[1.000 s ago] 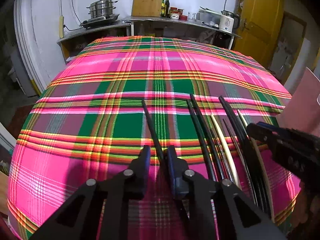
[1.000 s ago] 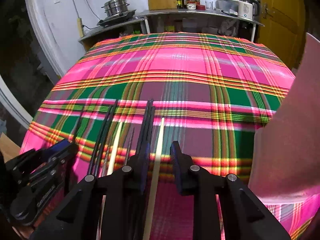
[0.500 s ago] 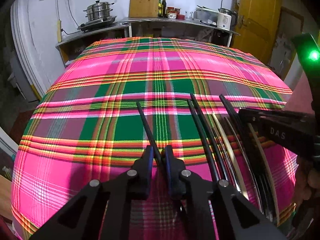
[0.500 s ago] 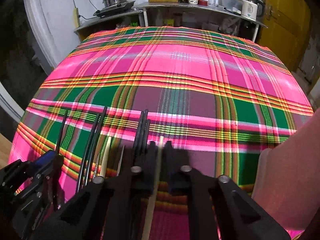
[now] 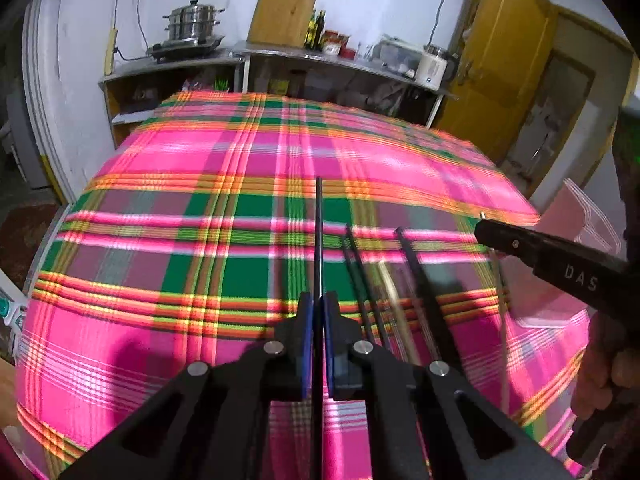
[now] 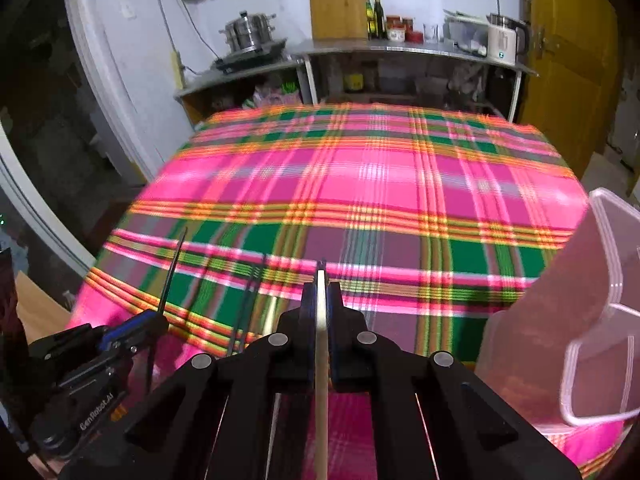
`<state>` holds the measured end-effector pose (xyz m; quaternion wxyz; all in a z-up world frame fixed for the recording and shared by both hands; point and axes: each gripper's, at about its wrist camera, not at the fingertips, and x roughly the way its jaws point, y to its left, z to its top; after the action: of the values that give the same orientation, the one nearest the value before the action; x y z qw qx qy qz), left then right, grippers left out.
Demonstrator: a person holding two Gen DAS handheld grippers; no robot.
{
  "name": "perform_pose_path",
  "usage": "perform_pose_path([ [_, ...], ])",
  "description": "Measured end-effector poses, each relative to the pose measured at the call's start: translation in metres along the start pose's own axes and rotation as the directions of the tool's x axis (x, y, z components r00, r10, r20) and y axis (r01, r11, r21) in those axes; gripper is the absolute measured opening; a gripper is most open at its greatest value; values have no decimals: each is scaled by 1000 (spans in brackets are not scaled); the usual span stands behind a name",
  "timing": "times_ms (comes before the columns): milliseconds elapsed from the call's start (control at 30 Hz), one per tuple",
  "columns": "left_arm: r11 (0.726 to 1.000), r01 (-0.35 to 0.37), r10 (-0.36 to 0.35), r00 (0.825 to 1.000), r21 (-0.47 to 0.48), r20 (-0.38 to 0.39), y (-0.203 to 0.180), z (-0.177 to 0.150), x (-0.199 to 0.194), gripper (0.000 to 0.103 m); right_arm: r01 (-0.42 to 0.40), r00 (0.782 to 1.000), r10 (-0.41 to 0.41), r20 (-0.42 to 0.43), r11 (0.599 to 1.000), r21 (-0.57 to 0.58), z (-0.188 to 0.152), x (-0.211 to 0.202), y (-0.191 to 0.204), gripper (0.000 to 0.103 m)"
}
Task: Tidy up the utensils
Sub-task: 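Lift the chopsticks in both tools and carry them over the pink basket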
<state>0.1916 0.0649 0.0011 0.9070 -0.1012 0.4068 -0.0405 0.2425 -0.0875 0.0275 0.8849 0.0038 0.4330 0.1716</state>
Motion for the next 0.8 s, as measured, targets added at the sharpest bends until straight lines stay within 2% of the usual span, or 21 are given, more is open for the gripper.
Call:
perform_pose_path([
  [433,996,87,-88,990,14,107,-16,21,-78,6,-35,989,34,141,999,3,-1,-88,-2,5],
  [800,982,172,-182,971,77,155,-60,45,-128,6,-43,964,34,264,999,31,1,-162,-25,5],
])
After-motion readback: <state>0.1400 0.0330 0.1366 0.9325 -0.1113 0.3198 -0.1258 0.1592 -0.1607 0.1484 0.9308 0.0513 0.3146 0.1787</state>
